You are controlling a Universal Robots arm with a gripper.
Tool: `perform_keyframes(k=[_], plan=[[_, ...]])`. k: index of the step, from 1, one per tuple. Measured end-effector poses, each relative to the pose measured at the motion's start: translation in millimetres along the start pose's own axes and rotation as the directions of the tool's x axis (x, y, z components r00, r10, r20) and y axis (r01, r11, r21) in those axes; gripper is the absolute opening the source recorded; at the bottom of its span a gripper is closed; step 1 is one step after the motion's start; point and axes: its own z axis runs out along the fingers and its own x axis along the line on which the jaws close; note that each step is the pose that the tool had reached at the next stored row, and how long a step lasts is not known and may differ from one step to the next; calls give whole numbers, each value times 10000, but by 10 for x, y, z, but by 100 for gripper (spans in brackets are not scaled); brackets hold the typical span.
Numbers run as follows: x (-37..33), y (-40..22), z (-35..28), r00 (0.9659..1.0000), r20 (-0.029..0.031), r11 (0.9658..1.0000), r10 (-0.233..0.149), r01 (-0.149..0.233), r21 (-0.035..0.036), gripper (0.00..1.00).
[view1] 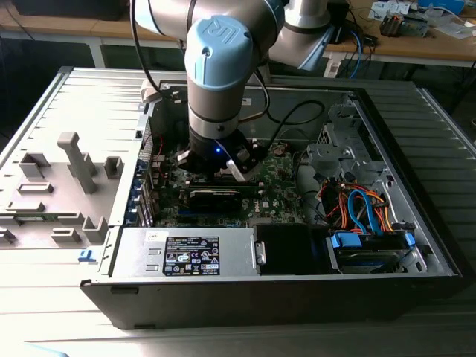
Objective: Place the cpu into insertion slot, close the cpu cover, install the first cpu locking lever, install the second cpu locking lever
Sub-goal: 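Install the second cpu locking lever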
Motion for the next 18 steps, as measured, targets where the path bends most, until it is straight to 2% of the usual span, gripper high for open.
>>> perform_keyframes(k=[2, 3, 6, 7, 8, 16, 18], plan=[[0, -1, 2, 10000, 1, 10000, -1, 1, -10, 11], [0, -1, 3, 10000, -4, 10000, 0, 0, 7, 11], [0, -2, 7, 10000, -56, 9998, 9, -8, 220, 11], [1, -1, 2, 10000, -95, 9993, 20, -16, 370, 11], [1, -2, 0, 9999, -123, 9989, 23, -17, 477, 11], [-5, 5, 14, 9999, -128, 9988, 24, -18, 483, 11], [-6, 38, 16, 9997, -170, 9987, -175, 182, 469, 11]])
